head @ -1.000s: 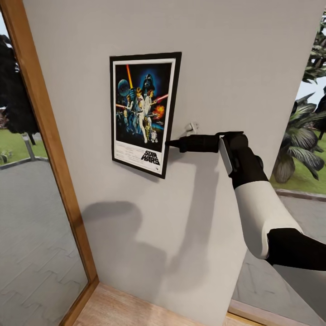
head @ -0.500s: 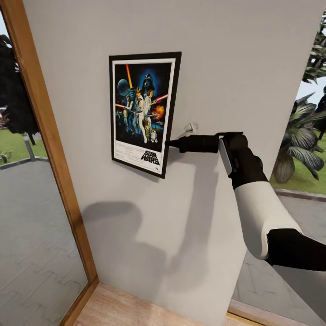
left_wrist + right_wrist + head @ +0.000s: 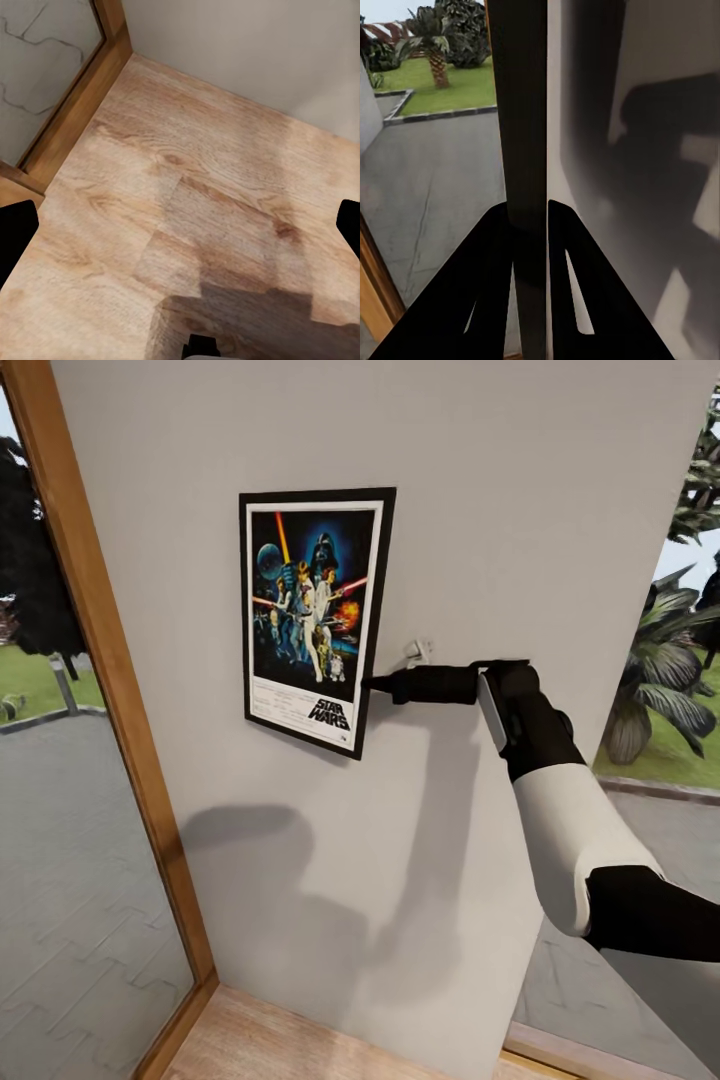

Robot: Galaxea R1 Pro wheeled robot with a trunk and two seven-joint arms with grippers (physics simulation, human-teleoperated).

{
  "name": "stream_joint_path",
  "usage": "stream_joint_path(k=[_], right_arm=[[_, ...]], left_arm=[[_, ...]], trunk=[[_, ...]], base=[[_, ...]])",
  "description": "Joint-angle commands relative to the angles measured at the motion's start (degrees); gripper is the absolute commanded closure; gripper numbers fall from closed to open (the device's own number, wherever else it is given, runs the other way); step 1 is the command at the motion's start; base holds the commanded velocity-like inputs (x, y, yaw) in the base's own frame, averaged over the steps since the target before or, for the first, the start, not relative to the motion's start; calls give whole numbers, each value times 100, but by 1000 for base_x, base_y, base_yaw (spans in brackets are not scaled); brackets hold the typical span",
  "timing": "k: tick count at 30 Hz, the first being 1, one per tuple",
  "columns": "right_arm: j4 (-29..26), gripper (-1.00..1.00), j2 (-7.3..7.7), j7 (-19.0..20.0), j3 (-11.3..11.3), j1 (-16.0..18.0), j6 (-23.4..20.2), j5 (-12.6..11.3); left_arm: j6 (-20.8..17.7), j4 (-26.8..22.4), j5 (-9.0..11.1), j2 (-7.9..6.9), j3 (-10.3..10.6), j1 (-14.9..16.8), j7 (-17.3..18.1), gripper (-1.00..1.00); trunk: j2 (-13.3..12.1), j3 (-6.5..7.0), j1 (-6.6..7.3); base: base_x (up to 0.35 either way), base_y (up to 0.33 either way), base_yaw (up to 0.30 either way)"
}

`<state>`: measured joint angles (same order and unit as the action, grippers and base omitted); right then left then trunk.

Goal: Pick up the poster from the kitchen countertop and hang it on one of the wall nails in the kitchen.

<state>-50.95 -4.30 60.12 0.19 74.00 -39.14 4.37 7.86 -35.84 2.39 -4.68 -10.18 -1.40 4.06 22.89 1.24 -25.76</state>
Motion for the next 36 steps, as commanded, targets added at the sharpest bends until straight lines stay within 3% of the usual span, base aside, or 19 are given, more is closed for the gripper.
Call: stream_joint_path(k=[1, 36], right_arm=[[1, 100, -5, 37, -11, 2, -22, 35], [278, 100, -71, 44, -1, 3, 55, 21]], left_arm=[[5, -3, 25, 2, -19, -2, 42, -100], [5, -7, 25, 2, -19, -4, 42, -100]], trunk=[[3, -1, -2], [3, -1, -2]], base=[[0, 0, 0], [0, 0, 0]])
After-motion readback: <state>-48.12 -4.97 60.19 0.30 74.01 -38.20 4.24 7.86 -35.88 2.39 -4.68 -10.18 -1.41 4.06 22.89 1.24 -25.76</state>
